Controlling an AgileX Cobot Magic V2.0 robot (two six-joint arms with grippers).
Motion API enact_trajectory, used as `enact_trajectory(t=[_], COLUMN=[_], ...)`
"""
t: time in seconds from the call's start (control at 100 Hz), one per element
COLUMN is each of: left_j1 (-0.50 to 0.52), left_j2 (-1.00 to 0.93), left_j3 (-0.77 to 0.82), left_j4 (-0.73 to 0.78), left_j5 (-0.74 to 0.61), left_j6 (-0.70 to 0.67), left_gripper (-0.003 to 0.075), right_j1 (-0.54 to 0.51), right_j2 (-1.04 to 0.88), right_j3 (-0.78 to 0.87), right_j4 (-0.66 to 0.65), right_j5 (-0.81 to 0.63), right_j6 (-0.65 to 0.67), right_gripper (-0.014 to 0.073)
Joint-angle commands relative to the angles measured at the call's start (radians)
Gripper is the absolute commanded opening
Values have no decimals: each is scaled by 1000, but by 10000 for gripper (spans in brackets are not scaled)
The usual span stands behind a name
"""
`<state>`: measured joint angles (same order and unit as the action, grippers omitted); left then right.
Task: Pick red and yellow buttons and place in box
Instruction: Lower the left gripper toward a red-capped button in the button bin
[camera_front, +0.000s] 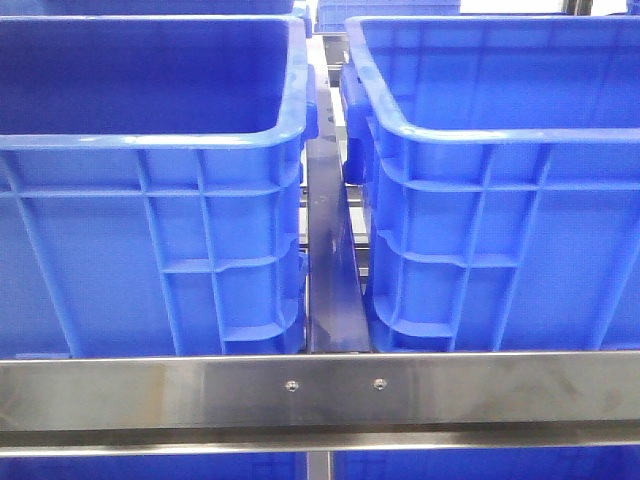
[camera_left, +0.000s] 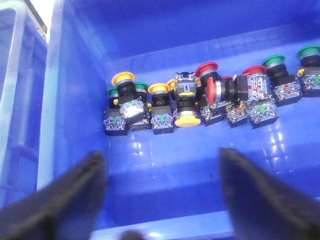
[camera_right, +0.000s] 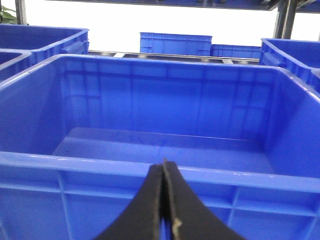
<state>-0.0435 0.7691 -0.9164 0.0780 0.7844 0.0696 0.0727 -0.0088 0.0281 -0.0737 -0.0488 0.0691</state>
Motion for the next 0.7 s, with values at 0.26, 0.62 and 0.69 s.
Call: enact_trajectory(t=[0.26, 0.62, 0.69], left_j1=[1, 1, 1], left_j2=[67, 423, 492], left_j3=[-66, -321, -371], left_j4=[-87, -281, -289], left_j5=[-26, 173, 182], left_j6=[110, 806, 886], left_gripper=[493, 493, 493], right_j1=[-2, -2, -2], right_j2=[-23, -23, -23], right_j3=[-1, -1, -1], right_j4=[2, 2, 2], right_j5=[-87, -87, -87], right_j6=[-1, -1, -1], right_gripper=[-67, -67, -67])
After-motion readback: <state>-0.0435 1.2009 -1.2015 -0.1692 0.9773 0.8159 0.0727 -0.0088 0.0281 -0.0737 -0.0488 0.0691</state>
